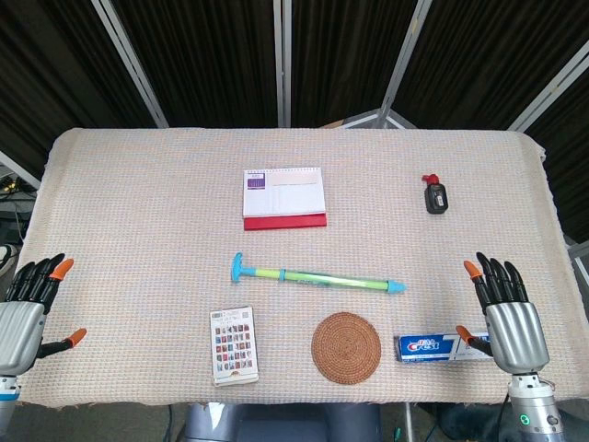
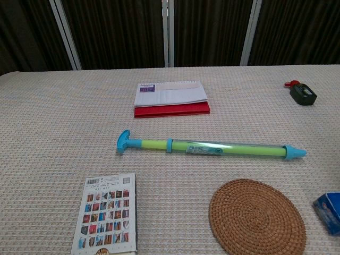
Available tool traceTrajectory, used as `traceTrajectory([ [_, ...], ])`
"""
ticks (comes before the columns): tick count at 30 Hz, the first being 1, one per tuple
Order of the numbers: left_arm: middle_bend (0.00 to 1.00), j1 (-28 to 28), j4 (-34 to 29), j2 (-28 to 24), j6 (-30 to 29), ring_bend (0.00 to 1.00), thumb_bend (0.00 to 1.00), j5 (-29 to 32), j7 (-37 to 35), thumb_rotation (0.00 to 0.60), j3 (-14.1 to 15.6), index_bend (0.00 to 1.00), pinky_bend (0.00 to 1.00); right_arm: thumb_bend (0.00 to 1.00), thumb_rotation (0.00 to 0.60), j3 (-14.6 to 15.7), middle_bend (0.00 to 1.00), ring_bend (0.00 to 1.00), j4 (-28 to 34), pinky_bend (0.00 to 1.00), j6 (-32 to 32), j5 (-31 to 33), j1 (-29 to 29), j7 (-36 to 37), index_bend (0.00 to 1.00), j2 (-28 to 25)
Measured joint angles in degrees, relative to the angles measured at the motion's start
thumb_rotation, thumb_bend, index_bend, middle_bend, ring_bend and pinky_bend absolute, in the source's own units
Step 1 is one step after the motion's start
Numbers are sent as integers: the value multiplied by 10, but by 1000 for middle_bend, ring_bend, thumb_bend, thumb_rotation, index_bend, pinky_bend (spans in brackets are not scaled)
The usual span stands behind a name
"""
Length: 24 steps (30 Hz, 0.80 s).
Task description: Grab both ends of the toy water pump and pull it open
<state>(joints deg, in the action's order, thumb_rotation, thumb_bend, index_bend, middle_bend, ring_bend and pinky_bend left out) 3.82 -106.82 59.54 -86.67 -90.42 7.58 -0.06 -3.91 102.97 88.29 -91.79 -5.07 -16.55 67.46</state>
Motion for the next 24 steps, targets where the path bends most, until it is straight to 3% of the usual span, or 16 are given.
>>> traceTrajectory([
  [7,0,0,0,0,0,0,0,1,0,600,0,0,0,0,600,1,10,0,0,0,-6,3,-1,0,0,0],
  [9,0,0,0,1,2,0,0,1,0,600,-1,0,0,0,600,1,180,138,-1,19,-10,6,-2,0,0,1],
  [10,0,1,1,1,3,0,0,3,0,600,-1,0,0,0,600,1,360,317,-2,140,-13,9,-3,0,0,2],
  [11,0,2,1,1,5,0,0,4,0,600,-1,0,0,0,600,0,553,536,-2,356,-17,13,-5,0,0,2],
  [12,0,2,1,2,6,0,0,6,0,600,-2,0,0,0,600,-1,653,659,-2,531,-21,16,-7,0,0,3],
  [13,0,3,2,2,7,0,0,9,0,600,-3,0,0,0,600,-4,766,792,-2,777,-28,21,-11,0,0,4],
  [14,0,4,3,3,9,0,0,11,-1,600,-4,0,0,0,600,-7,839,877,-3,917,-35,25,-16,1,0,6],
  [17,0,8,5,5,17,0,0,22,-2,600,-8,0,0,0,600,-17,946,984,-7,1000,-70,40,-37,3,0,10],
  [24,0,17,13,13,37,0,0,50,5,600,-16,0,0,0,600,-45,1000,1000,-19,1000,-221,109,-120,5,127,27],
])
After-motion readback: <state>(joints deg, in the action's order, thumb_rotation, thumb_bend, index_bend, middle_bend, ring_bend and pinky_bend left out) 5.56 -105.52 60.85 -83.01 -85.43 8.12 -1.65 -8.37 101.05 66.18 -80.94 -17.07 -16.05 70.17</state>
